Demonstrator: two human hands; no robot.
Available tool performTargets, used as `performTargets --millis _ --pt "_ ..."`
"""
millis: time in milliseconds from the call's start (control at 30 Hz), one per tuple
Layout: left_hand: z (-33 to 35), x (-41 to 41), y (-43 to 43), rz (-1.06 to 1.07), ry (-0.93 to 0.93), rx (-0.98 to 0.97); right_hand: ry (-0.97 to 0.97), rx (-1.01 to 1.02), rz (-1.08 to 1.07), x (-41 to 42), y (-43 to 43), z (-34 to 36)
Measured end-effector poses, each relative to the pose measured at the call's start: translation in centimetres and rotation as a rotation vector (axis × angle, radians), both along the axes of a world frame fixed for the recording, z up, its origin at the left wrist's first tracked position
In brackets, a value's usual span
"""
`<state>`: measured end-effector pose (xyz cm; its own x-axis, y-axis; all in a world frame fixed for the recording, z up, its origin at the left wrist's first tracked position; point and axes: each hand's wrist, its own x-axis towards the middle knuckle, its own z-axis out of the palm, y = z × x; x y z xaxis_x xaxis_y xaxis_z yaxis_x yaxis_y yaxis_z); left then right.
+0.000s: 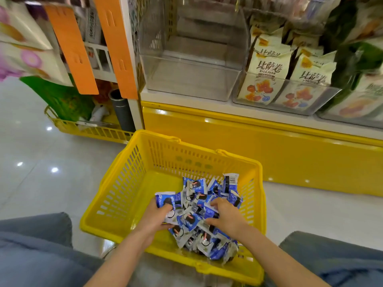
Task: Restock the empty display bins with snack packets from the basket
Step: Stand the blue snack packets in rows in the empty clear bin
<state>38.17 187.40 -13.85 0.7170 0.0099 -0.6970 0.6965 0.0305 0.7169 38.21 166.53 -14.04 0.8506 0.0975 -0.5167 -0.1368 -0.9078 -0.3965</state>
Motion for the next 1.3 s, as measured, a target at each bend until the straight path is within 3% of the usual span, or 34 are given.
performTargets --millis 167,333,467,533,633,733,833,933,1033,1300 --pt "2.0 -0.9 -2.2 -0.056 0.053 -0.099 -0.349 0.266 -0.051 0.0 1.7 3.1" --pt "5.0 -0.4 -2.9 0.086 0.035 -0.34 -0.577 0.379 0.056 -0.9 2.3 5.4" --pt "6.4 0.5 -2.7 0.38 0.02 -0.338 -0.827 0.44 0.04 -0.9 2.5 7.1" --pt "6.9 0.6 -2.4 0.419 0.066 -0.367 -0.875 0.504 0.041 -0.8 2.8 7.7" --pt "8.0 0.6 -2.3 0.253 0.078 -0.581 -0.792 0.553 0.138 -0.7 3.1 8.3" --pt "9.2 1.4 -2.1 0.229 -0.031 -0.623 -0.657 0.568 0.22 -0.8 3.3 9.0" --pt "10.2 2.5 -1.9 0.313 -0.191 -0.511 -0.596 0.605 0.185 -0.7 3.9 10.8" --pt "11.7 3.6 -1.5 0.317 -0.37 -0.394 -0.604 0.679 -0.03 0.3 4.8 12.7" --pt "13.9 4.6 -1.2 0.272 -0.538 -0.3 -0.38 0.859 -0.216 2.1 5.8 14.9" --pt "19.9 8.7 1.0 -0.037 -0.861 -0.039 -0.224 0.851 -0.15 7.6 5.9 19.9"
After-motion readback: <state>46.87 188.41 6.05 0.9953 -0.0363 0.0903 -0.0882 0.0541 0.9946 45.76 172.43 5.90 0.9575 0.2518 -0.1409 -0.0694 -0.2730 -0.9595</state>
